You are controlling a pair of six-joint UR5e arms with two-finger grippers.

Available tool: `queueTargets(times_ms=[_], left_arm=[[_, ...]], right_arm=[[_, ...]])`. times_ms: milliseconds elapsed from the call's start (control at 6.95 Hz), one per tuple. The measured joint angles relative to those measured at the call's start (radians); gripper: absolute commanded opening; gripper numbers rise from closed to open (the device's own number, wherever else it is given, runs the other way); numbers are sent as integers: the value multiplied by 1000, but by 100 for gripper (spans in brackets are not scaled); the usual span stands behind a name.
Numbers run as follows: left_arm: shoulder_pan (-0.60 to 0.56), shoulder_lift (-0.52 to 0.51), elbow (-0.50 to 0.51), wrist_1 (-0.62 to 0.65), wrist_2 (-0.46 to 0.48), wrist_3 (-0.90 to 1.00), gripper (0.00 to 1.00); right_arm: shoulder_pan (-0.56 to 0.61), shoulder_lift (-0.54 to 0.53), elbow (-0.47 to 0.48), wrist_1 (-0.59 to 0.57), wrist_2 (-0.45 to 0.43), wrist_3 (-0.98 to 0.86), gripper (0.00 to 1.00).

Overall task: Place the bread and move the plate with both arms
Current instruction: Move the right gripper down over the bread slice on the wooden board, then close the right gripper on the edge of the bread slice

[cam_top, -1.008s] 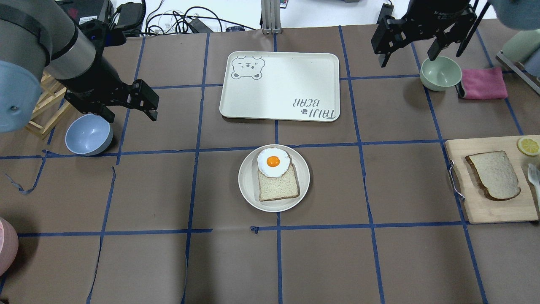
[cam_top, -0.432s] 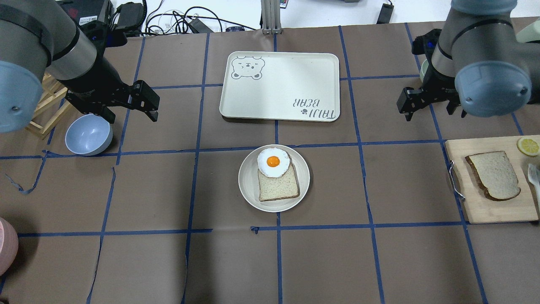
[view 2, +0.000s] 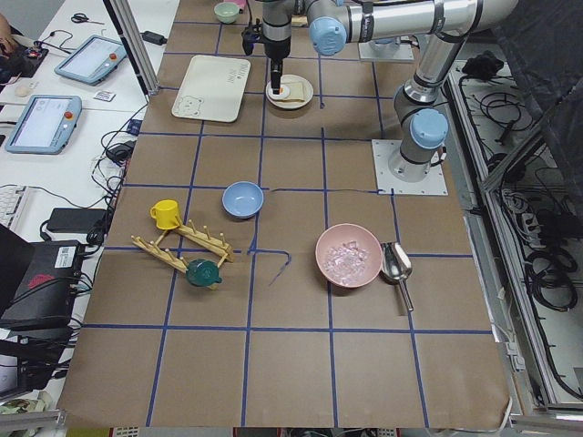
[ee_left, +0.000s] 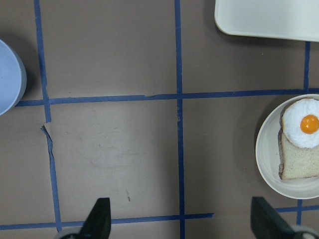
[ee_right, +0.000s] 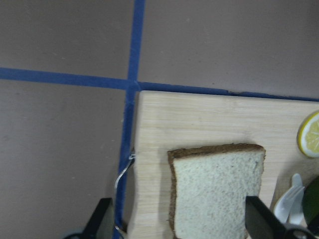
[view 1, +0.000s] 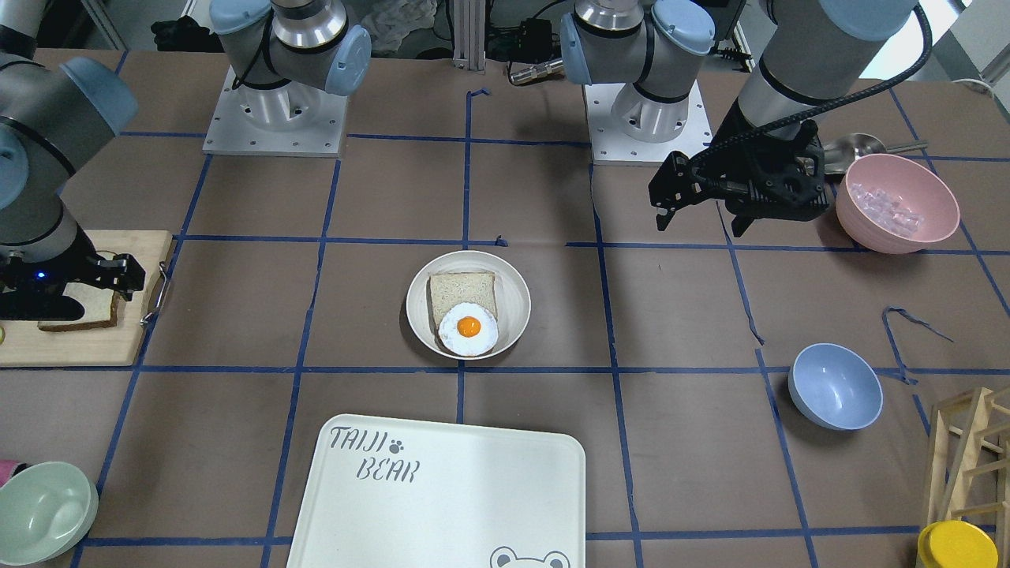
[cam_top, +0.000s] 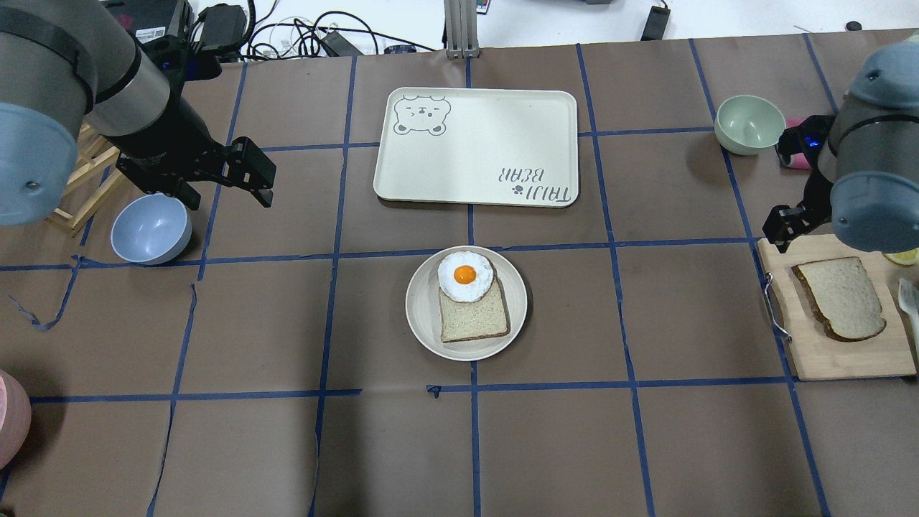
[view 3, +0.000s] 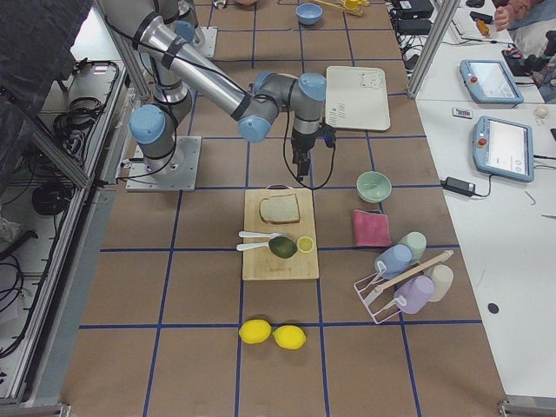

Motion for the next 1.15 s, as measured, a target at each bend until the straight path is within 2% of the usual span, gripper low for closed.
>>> queueTargets(times_ms=[144, 432, 1152], left_arm=[[-5, -1, -1, 0, 0, 0, 100], [-7, -2, -1, 0, 0, 0, 100], [-9, -2, 0, 0, 1, 0, 100]], right_arm=[[-45, 24, 45, -65, -29, -53, 50], [-83, 50, 101, -107, -72, -77, 50], [-88, 40, 136, -105, -17, -99, 52]])
